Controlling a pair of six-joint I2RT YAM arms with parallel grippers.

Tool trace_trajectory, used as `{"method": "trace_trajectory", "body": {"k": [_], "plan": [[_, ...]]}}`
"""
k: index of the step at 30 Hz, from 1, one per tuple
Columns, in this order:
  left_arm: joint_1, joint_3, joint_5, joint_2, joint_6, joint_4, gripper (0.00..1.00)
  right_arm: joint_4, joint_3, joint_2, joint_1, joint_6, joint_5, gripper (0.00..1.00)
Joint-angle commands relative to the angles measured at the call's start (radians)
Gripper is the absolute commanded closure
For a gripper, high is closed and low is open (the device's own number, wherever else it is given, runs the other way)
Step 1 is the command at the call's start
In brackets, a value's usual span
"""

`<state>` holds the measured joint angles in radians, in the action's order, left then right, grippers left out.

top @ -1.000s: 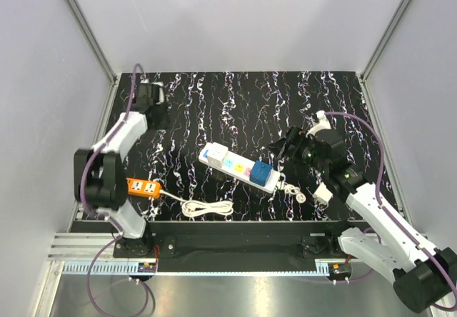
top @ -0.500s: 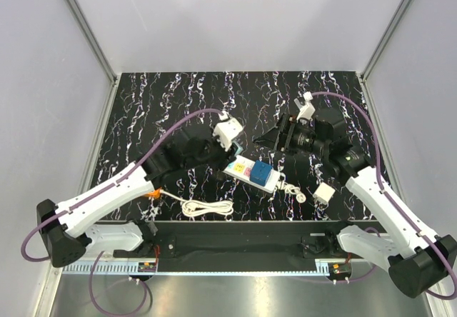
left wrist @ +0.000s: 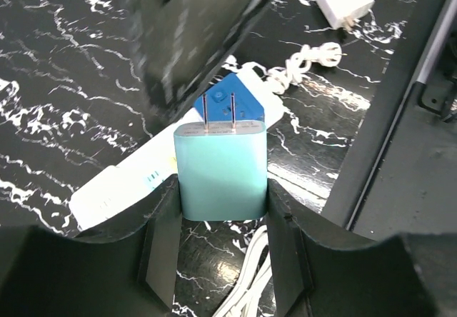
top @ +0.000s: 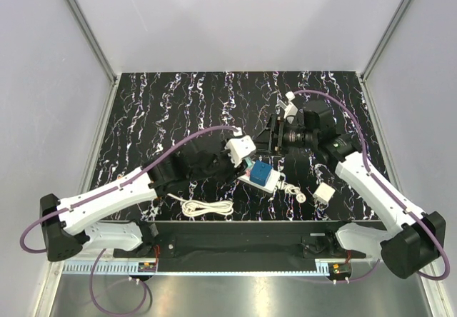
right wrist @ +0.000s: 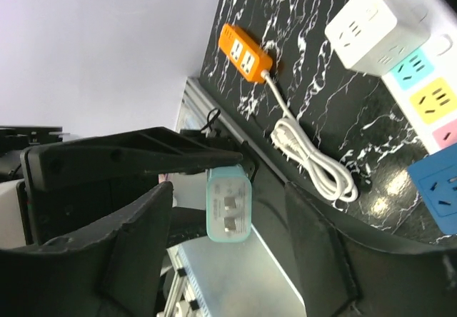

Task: Insert the plug

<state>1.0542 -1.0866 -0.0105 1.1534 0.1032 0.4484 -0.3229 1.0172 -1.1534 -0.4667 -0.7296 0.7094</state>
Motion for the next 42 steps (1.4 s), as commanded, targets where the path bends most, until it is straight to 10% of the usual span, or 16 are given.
{"method": "trace_trajectory", "body": {"k": [1, 12, 17, 19, 22, 27, 33, 35, 38, 42], "plan": [[0.026, -0.039, 0.007, 0.014, 0.023, -0.066, 1.00, 0.016, 0.017, 0.001, -0.006, 0.007, 0.099, 0.31], [0.036, -0.084, 0.038, 0.035, 0.066, -0.068, 1.00, 0.120, -0.126, 0.020, -0.012, -0.011, 0.232, 0.41], [0.035, -0.090, 0.030, 0.032, 0.076, -0.066, 1.00, 0.125, -0.164, 0.046, -0.012, -0.004, 0.200, 0.81], [0.036, -0.085, 0.023, 0.026, 0.079, -0.068, 1.00, 0.145, -0.172, 0.046, -0.012, -0.014, 0.212, 0.77], [0.036, -0.075, 0.026, 0.023, 0.089, -0.074, 1.00, 0.171, -0.175, 0.024, -0.012, -0.024, 0.242, 0.43], [0.036, -0.067, 0.020, 0.032, 0.084, -0.080, 1.00, 0.193, -0.183, 0.009, -0.012, -0.036, 0.263, 0.41], [0.035, -0.044, 0.018, 0.022, 0.090, -0.102, 1.00, 0.199, -0.192, 0.026, -0.012, -0.030, 0.225, 0.91], [0.036, -0.039, 0.017, 0.022, 0.086, -0.102, 0.84, 0.202, -0.190, 0.030, -0.012, -0.028, 0.207, 1.00], [0.035, -0.036, 0.043, 0.017, 0.030, -0.106, 0.13, 0.226, -0.187, 0.041, -0.012, -0.033, 0.179, 1.00], [-0.011, 0.000, -0.112, -0.027, -0.046, -0.135, 0.05, 0.353, -0.206, 0.086, -0.010, -0.056, 0.134, 1.00]]}}
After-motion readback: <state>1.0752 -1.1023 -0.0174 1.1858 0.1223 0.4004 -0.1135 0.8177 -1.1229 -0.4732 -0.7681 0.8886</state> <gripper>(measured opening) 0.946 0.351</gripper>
